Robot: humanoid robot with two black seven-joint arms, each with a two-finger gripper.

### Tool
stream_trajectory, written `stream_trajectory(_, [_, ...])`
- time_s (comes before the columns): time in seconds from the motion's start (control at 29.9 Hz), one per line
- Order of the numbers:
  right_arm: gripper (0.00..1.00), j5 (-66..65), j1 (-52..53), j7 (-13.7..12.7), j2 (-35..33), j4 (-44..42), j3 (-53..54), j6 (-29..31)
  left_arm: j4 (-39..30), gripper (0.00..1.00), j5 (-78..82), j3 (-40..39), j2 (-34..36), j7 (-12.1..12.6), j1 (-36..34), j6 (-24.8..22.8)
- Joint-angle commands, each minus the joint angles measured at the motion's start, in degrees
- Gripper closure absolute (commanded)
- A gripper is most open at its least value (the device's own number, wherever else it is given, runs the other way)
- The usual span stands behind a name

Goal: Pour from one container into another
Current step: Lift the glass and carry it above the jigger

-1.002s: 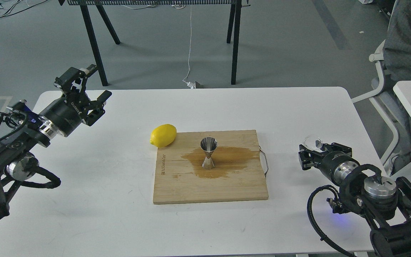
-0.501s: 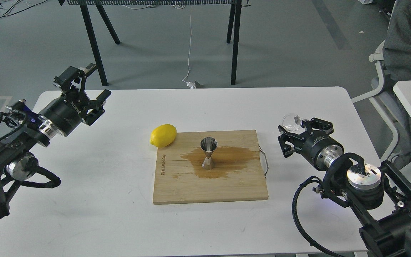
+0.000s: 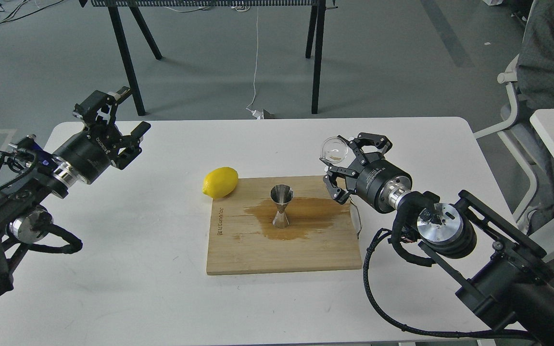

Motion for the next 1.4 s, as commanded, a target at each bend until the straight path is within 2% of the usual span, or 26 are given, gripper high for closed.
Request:
stream_trajectory(0.0, [0.55, -2.07, 4.94, 0.08, -1.83, -0.50, -5.29, 0.07, 0.01, 0.08, -0.01, 0.09, -0.01, 0.00, 0.00, 0.00])
stream_trajectory(0.37, [0.55, -9.45, 16.37, -0.01, -5.08, -1.56, -18.48, 0.07, 0.01, 0.08, -0.01, 0.27, -0.36, 0.00, 0.09, 0.00])
stream_trajectory(0.87, [0.55, -20.00, 19.98, -0.01, -4.73, -1.74, -27.97, -0.81, 0.01, 0.08, -0.01, 0.27, -0.36, 0.00, 0.09, 0.00])
stream_trajectory(1.37, [0.55, -24.84, 24.81, -0.01, -4.47, -2.88, -35.36, -1.86, 0.01, 0.08, -0.09, 0.18, -0.36, 0.00, 0.09, 0.00])
